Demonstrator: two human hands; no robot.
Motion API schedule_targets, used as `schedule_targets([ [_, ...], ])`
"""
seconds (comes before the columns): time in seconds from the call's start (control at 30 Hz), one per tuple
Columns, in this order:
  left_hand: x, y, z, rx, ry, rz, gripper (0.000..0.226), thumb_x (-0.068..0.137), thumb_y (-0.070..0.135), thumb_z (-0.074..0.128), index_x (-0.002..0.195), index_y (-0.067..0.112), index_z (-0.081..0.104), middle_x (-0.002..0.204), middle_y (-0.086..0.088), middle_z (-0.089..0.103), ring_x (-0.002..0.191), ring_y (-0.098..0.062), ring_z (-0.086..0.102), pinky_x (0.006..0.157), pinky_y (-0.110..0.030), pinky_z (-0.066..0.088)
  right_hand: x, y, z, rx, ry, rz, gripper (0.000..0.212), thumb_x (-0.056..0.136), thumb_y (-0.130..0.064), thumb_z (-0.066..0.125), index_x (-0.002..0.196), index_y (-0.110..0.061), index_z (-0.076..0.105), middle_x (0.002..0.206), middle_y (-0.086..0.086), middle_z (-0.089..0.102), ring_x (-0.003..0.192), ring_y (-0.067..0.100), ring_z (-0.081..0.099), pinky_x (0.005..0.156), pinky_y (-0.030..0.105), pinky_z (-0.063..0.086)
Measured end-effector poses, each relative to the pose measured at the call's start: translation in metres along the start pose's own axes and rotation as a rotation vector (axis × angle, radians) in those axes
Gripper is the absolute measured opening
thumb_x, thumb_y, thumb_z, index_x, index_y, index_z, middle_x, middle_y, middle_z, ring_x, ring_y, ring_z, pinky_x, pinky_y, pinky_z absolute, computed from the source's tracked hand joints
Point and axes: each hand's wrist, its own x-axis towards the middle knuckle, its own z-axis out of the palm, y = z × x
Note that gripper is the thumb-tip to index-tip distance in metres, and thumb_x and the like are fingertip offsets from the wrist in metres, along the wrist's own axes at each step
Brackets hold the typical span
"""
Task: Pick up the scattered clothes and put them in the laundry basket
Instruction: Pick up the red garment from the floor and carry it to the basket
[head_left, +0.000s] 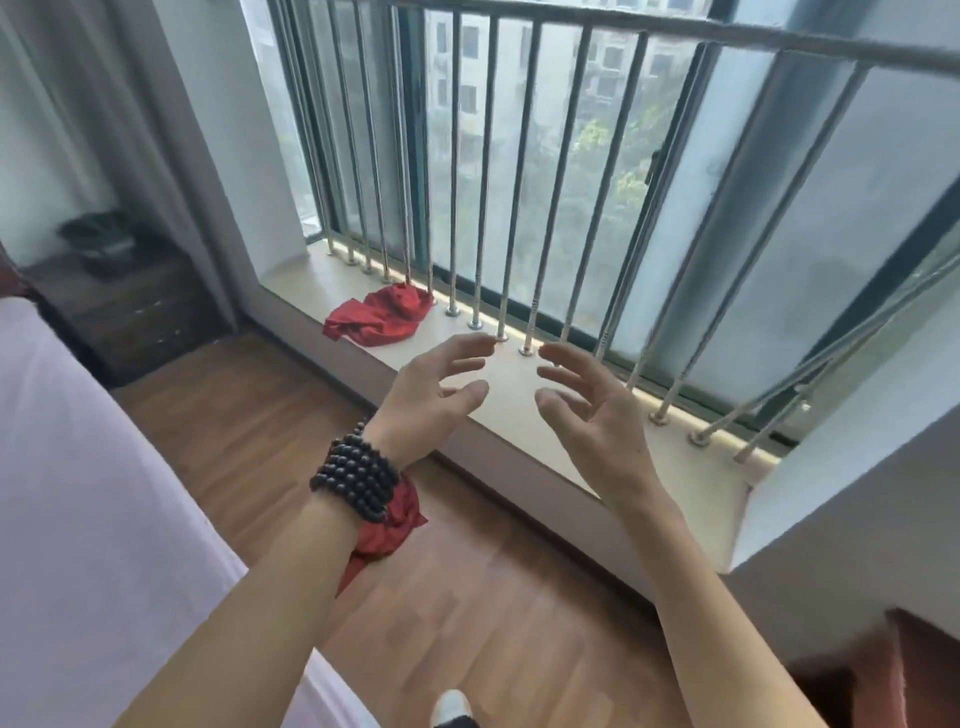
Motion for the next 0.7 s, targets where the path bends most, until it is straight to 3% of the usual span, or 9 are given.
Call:
schedule_targets([
  [0.23, 0.102, -0.059, -0.052, -0.017, 0.081, -0.035, 0.045, 0.092, 0.019, 0.064, 0.131, 0.039, 0.056, 0.129, 0.023, 0.063, 0.119, 0.008, 0.058, 0.098, -0.026, 0.051, 0.125, 0.027, 0.054, -0.018, -0.070, -0.012, 0.044, 0.096, -0.008, 0.067, 0.139, -0.018, 0.063, 0.135, -0.005, 0.069, 0.123, 0.009, 0.068, 0.106, 0.044, 0.057],
  [0.4, 0.151, -0.099, -0.100, 0.003, 0.162, -0.100, 0.045, 0.091, 0.019, 0.063, 0.131, 0.039, 0.056, 0.128, 0.022, 0.063, 0.119, 0.006, 0.059, 0.097, -0.029, 0.053, 0.202, 0.043, 0.108, 0.003, -0.145, -0.003, 0.043, 0.095, -0.006, 0.067, 0.137, -0.018, 0.064, 0.136, -0.005, 0.068, 0.120, 0.009, 0.069, 0.101, 0.044, 0.059],
  [0.7, 0.217, -0.196, -0.187, 0.072, 0.285, -0.260, 0.045, 0.089, 0.017, 0.063, 0.125, 0.043, 0.058, 0.126, 0.017, 0.064, 0.118, 0.004, 0.059, 0.098, -0.031, 0.053, 0.321, 0.100, 0.223, 0.077, -0.335, 0.010, 0.043, 0.095, -0.005, 0.065, 0.134, -0.023, 0.064, 0.135, -0.005, 0.069, 0.122, 0.010, 0.069, 0.107, 0.042, 0.056],
])
